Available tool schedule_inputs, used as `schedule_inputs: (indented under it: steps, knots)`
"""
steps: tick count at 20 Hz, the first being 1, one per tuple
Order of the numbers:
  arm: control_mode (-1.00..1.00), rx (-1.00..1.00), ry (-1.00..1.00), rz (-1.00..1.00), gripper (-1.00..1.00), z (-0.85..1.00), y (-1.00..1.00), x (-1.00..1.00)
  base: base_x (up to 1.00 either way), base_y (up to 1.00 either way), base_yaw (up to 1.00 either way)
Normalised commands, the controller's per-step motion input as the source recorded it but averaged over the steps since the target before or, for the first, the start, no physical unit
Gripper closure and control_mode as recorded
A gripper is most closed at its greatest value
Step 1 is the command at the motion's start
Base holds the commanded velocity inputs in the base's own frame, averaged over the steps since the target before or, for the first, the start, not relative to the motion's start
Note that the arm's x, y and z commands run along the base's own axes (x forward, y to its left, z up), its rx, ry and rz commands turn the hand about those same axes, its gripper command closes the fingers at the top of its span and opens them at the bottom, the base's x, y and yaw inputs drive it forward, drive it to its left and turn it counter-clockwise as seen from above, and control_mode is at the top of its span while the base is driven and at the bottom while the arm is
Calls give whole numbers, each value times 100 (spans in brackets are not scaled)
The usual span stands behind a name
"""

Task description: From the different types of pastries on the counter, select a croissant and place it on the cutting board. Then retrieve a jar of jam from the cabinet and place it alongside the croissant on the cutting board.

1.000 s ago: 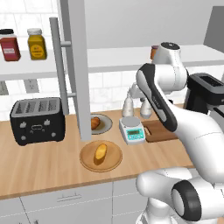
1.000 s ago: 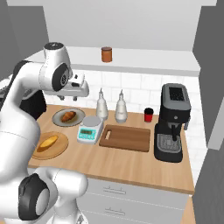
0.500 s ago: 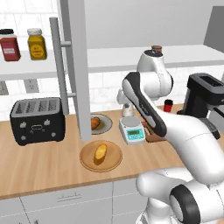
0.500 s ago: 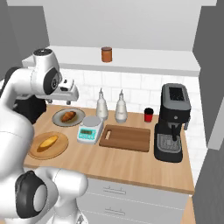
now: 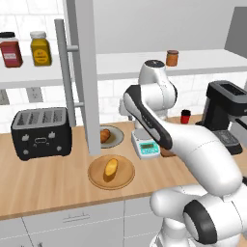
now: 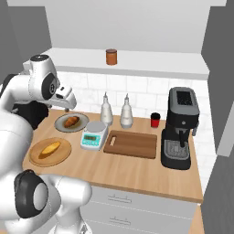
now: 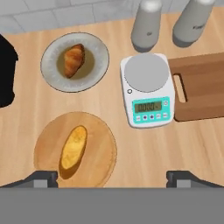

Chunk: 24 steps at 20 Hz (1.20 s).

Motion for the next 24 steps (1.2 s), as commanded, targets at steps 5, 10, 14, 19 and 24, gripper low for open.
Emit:
schedule_inputs:
  steps: [5, 10, 14, 19, 24]
  knots:
    - [-100, 4, 0, -19, -100, -42, 40, 15, 0, 0, 0]
    - [-100, 5, 0, -13, -100, -16, 11, 44, 0, 0, 0]
    - [-100, 3, 0, -10, -100, -14, 6, 68, 0, 0, 0]
    - [-100, 0, 0, -9, -100, -26, 42, 40, 0, 0, 0]
    - [-100, 1, 0, -7, -100, -21, 29, 30, 0, 0, 0]
